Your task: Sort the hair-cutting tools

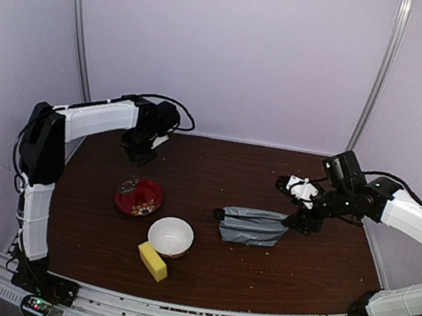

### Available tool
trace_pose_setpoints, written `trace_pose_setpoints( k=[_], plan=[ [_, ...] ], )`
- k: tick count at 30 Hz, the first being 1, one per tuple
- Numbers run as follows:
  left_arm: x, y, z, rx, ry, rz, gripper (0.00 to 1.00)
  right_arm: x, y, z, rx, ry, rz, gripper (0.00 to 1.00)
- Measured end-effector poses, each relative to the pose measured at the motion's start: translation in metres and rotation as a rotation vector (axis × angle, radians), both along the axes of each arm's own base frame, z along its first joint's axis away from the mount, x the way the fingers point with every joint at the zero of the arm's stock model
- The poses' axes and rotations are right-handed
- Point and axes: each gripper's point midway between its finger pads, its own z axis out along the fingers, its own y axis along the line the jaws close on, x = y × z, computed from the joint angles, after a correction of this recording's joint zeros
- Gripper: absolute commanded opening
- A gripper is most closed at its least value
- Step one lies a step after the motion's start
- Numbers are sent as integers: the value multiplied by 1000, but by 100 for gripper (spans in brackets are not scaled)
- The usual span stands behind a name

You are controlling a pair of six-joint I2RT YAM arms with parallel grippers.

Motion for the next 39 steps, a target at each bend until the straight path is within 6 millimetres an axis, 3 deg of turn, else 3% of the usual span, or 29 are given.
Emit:
trace_pose_setpoints(
  k=[3, 6, 12, 17, 24, 28, 32, 35, 37, 39],
  plan=[
    [-17, -36, 42, -143, -61, -66, 0, 0, 0, -1, -2, 4, 0, 71],
    [-40, -75, 71, -282, -78, -158, 0, 0, 0, -2, -2, 5, -1, 72],
    [-98, -175, 98, -570, 7, -402, 0, 5, -5, -2, -2, 9, -30, 72],
    [-133, -231, 108, -737, 65, -549, 0, 14, -9, -9, -30, 17, -52, 66],
    [-150, -241, 129, -902, 43, -602, 0, 42, 7, -31, -137, 60, -59, 61],
    [-162, -240, 136, -960, 18, -629, 0, 42, 13, -54, -210, 94, -35, 59],
    [-177, -238, 137, -1005, 12, -651, 0, 44, 21, -66, -255, 110, -7, 55],
    [-182, -236, 135, -1019, 9, -656, 0, 47, 31, -70, -274, 118, 17, 40],
    [-184, -235, 133, -1023, 2, -661, 0, 49, 37, -73, -283, 122, 34, 21],
    [-186, -233, 129, -1021, 0, -663, 0, 49, 42, -75, -292, 137, 42, 8]
  ],
)
